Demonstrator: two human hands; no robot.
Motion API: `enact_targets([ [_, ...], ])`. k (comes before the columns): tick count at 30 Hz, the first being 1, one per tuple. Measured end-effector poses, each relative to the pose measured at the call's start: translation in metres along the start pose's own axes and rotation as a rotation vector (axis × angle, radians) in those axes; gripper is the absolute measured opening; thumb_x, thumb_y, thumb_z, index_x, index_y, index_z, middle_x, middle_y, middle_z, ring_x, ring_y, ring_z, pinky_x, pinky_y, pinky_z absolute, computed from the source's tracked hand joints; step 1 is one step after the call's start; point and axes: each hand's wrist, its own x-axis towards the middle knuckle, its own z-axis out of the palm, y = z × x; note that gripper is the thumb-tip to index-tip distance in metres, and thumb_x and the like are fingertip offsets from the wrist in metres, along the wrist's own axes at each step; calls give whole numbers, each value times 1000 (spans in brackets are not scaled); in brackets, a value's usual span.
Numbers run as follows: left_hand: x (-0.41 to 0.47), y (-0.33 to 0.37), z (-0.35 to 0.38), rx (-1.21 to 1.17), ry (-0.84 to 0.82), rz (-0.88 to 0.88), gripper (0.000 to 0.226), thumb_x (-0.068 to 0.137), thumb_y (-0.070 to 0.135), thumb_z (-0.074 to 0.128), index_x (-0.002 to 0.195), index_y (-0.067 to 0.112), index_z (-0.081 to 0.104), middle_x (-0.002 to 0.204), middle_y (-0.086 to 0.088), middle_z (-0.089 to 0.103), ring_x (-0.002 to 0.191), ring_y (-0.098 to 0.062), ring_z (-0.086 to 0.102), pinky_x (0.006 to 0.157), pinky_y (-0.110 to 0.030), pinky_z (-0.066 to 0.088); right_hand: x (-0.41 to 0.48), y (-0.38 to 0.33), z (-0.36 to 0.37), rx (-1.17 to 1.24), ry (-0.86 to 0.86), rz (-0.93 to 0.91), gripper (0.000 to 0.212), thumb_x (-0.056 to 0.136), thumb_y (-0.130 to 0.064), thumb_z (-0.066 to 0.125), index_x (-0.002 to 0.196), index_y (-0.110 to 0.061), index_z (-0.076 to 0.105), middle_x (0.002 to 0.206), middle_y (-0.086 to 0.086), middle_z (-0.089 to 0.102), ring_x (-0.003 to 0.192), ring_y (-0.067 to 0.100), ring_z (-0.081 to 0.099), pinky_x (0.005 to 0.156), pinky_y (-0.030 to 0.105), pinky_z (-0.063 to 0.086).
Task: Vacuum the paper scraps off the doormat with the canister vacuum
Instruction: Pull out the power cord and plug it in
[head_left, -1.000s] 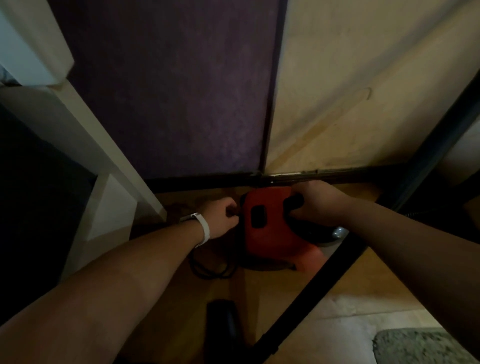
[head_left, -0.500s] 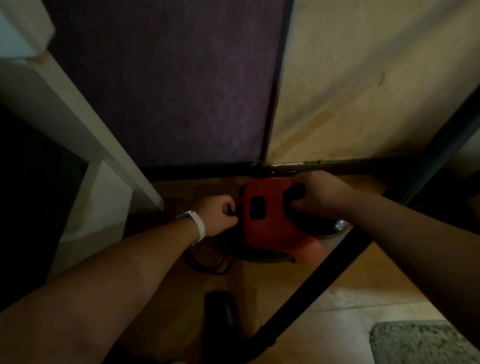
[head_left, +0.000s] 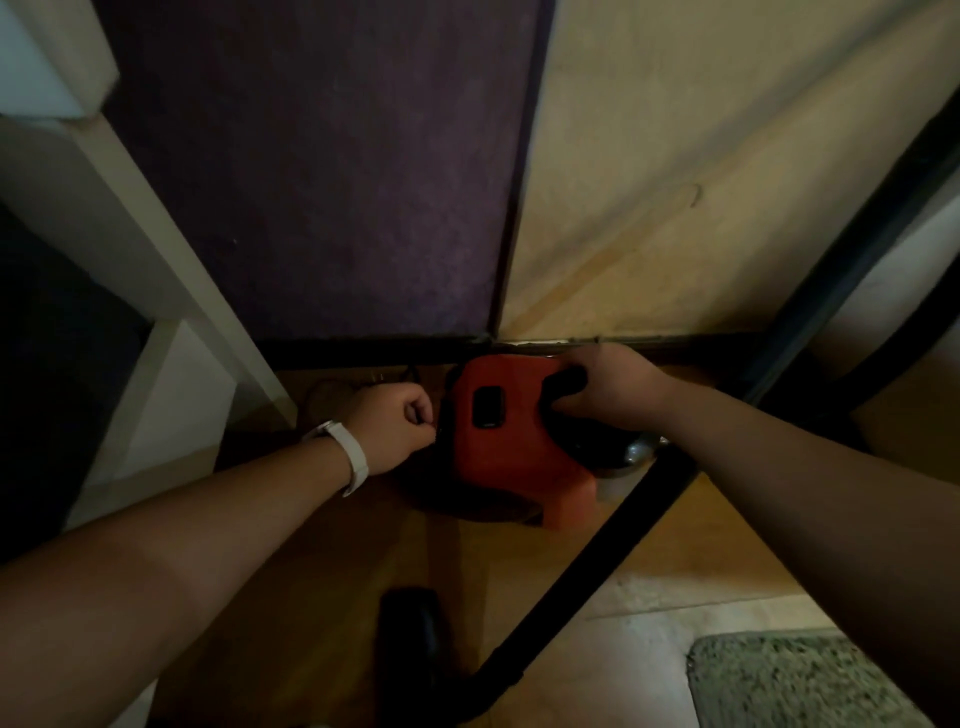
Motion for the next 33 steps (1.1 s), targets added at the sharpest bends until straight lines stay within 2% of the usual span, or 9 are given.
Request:
enact_targets([
  [6,-13,-1,-7,51,8,-11,9,78,19,71,73,19,64,74,-4,67,70,-20,63,58,-32,50,-4,-1,-4,-3,-3,17,37,82,-35,78,108,-9,70,107,11,69,97,27,65,78,35,52],
  [9,-17,-4,-7,47,17,-18,5,81,22,68,77,21,65,76,-1,66,73,-17,62,66,-37,53,-5,-1,-3,-14,0,17,37,81,-36,79,106,-9,70,105,12,69,95,28,64,75,35,51],
  [12,-19,-1,-5,46,26,-7,6,85,28,68,80,24,66,78,6,66,73,-9,60,62,-30,52,-5,-1,-2,-23,9,22,39,82,-36,78,108,-8,70,106,13,69,98,30,64,76,35,51],
  [16,-18,2,-4,41,15,2,6,84,23,69,78,24,66,77,4,66,71,-10,61,62,-31,52,-5,1,-4,7,17,33,41,81,-36,78,110,-9,70,108,12,69,99,29,65,81,39,55],
  [21,-22,-1,-8,133,-125,25,4,82,18,69,81,20,66,80,3,65,74,-10,61,57,-19,46,-5,0,-4,22,10,41,42,81,-37,79,112,-10,69,109,12,68,101,29,64,80,36,53],
  [24,-23,-14,-13,145,-173,1,9,80,17,69,77,24,64,79,3,65,73,-13,61,61,-27,52,-5,0,-5,50,20,53,38,82,-34,79,108,-8,68,106,11,67,94,26,62,72,30,46],
  [27,-19,-29,-19,182,-126,-59,14,78,20,70,73,29,62,77,4,64,72,-15,62,65,-36,57,-7,-1,-7,88,24,66,33,82,-33,80,101,-9,67,98,9,65,85,21,58,66,28,42],
  [30,-16,-40,-22,245,-75,-100,15,79,13,66,73,26,60,75,2,63,70,-17,60,59,-31,52,-10,0,-9,119,20,69,28,81,-33,81,95,-13,66,90,3,63,82,20,60,56,27,42],
  [33,-12,-54,-27,295,28,-201,17,80,13,61,73,28,57,80,3,61,71,-17,57,56,-28,44,-13,4,-10,111,5,53,35,82,-32,82,106,-10,70,98,5,65,89,23,63,66,31,51],
])
